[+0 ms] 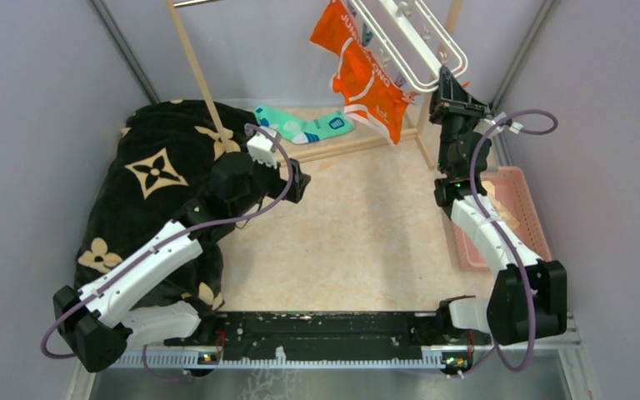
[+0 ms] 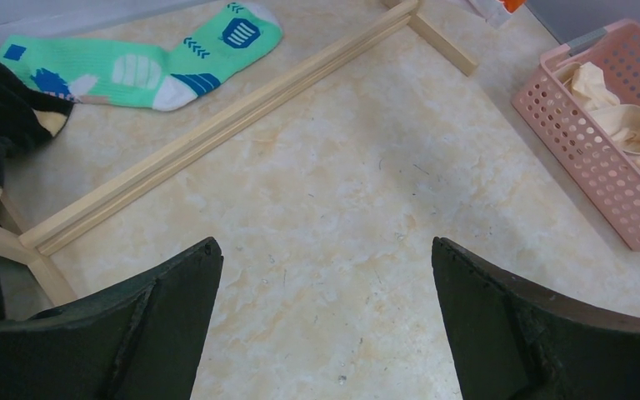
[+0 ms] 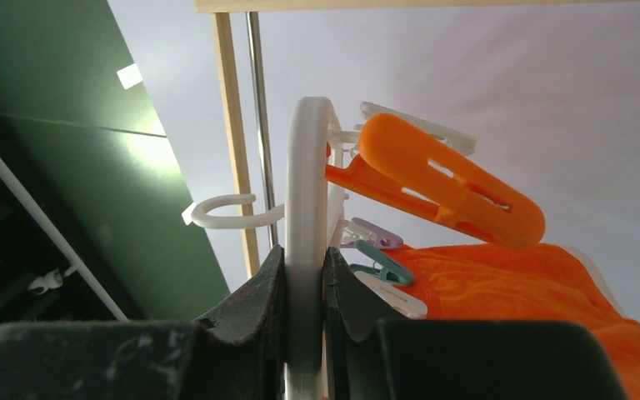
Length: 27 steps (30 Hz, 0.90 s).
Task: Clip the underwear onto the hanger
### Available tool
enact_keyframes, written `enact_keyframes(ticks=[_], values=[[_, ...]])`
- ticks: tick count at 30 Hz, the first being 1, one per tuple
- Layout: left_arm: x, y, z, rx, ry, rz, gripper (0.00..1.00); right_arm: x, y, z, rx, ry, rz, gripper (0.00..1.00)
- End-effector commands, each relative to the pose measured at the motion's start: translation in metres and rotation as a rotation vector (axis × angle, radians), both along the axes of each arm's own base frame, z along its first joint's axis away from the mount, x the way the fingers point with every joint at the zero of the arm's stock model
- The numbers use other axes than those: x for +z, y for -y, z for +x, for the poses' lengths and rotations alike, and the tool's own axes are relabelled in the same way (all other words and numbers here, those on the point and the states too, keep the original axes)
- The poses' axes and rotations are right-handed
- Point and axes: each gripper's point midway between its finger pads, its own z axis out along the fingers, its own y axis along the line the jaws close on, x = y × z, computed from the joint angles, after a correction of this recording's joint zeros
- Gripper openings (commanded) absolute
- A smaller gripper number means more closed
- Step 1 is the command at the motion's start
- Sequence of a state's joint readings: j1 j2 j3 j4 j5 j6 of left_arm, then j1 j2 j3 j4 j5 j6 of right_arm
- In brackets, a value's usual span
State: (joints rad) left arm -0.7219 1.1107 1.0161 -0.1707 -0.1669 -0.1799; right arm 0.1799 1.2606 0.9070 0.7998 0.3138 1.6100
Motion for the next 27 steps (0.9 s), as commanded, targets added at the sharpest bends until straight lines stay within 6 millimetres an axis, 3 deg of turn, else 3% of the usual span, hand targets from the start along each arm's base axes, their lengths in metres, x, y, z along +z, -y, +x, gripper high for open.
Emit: enact_keyframes(ticks=[1,27], values=[[0.009,-0.006,0.003,0.034,0.031,-0.029,1.0,0.104,0.014,-0.054,0.035,0.39,0.154,0.0],[0.01,-0.016,-0.001,0.059,0.039,-0.033,1.0,0.098,0.007,-0.031,0.071,0.484,0.187,0.0]])
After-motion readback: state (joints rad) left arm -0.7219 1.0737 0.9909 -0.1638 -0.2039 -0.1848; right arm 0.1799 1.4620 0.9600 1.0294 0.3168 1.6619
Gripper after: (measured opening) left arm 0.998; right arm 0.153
